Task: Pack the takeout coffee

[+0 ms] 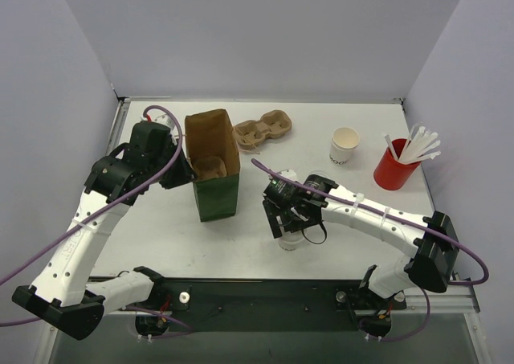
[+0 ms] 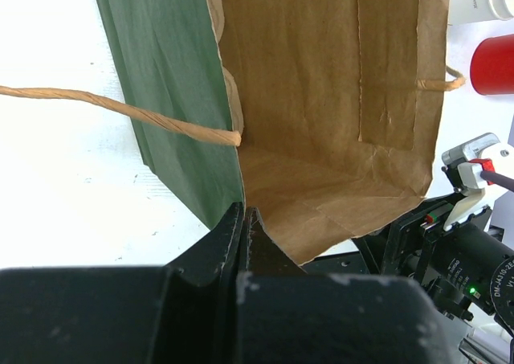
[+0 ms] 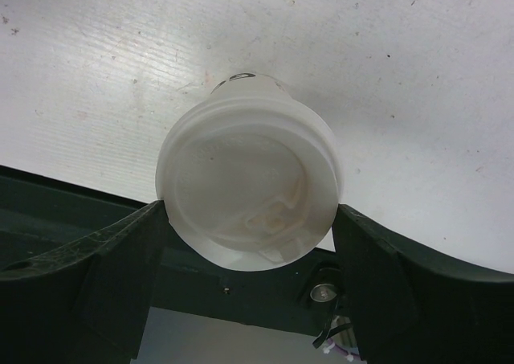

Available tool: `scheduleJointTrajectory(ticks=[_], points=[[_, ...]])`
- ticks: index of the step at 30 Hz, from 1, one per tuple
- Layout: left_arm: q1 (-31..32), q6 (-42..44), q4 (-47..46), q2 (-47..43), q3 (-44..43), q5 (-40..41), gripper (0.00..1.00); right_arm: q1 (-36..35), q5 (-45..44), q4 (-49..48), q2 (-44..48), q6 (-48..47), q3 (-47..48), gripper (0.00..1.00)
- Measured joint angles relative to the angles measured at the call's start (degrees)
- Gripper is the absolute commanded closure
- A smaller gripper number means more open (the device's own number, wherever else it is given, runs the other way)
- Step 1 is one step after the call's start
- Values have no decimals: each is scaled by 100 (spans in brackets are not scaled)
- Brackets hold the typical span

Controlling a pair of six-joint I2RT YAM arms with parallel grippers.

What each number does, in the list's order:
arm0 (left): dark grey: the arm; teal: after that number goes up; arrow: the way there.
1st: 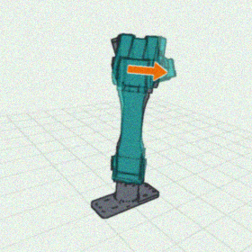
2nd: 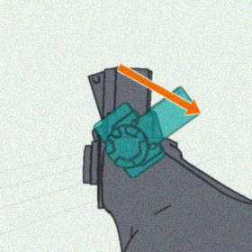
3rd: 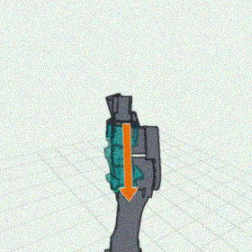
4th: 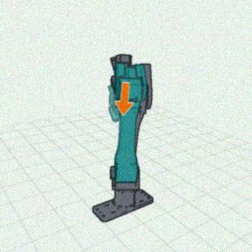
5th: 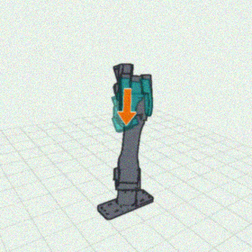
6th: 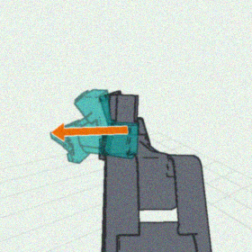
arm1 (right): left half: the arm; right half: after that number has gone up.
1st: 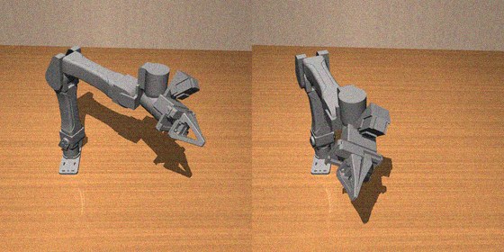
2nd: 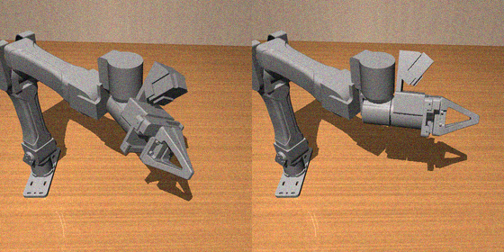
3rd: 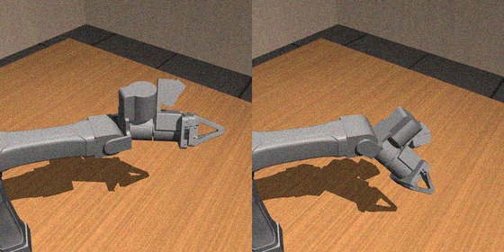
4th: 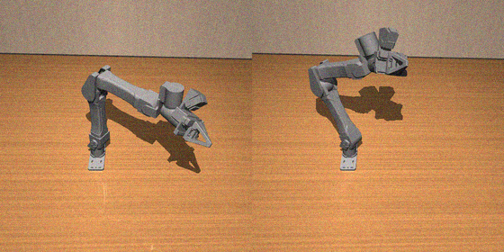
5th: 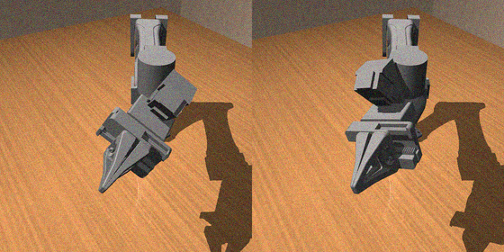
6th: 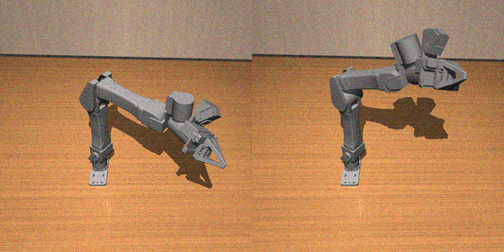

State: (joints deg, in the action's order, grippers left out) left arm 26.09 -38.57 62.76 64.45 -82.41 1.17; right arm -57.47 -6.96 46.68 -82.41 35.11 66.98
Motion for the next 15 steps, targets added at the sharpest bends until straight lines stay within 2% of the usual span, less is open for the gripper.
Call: scheduleJointTrajectory(ticks=[8,15], points=[[0,2,-2,0,0,-2,100,0,-37,-26,0,74,-17,36],[0,236,37,122,-90,-33,100,0,-85,-20,70,136,-22,40]])
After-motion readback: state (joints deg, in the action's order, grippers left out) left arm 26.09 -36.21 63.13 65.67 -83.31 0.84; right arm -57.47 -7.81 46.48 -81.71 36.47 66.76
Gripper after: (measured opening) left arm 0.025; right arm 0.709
